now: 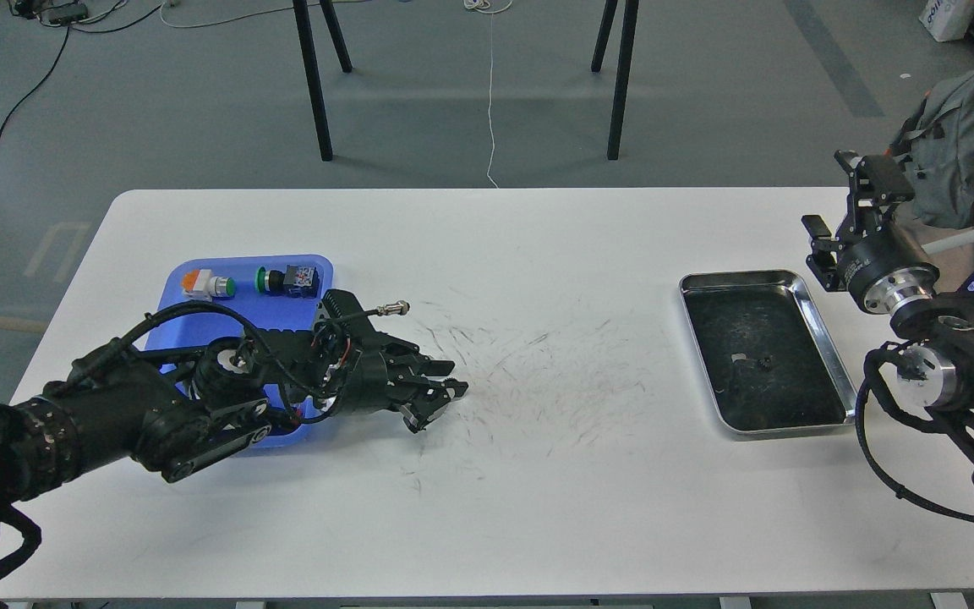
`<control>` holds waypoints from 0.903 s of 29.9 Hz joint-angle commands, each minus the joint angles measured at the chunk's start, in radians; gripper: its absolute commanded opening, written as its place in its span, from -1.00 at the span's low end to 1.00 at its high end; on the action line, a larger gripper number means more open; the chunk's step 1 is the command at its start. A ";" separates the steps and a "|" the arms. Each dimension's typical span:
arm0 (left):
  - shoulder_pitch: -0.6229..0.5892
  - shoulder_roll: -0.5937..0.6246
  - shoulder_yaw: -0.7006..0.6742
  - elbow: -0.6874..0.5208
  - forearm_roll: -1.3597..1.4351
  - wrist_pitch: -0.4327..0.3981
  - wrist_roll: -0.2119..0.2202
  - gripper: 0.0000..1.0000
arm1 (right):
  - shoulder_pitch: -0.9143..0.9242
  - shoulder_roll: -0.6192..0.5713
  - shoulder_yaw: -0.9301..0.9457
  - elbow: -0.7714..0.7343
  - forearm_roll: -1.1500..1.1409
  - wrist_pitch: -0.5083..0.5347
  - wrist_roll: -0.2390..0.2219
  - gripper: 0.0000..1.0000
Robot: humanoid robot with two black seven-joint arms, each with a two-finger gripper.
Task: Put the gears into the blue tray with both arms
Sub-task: 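Reach the left gripper to the black gear on the table and grasp it, then lift the gear with the left gripper and drop it into the blue tray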
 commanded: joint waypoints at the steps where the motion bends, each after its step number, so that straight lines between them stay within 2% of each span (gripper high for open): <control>1: 0.004 0.001 0.001 0.000 0.000 0.000 0.000 -0.44 | 0.002 0.000 -0.007 -0.003 0.000 0.000 0.000 0.93; 13: 0.000 0.017 -0.007 0.004 0.000 0.000 0.000 -0.71 | 0.002 0.000 -0.010 -0.004 -0.002 -0.002 0.000 0.93; 20: -0.026 0.044 -0.030 0.003 -0.011 0.000 0.000 -0.75 | 0.005 0.001 -0.028 -0.004 -0.002 -0.002 0.000 0.93; 27: -0.069 0.118 -0.139 0.003 -0.020 -0.017 0.000 -0.76 | 0.013 0.008 -0.028 -0.003 -0.002 -0.003 -0.001 0.93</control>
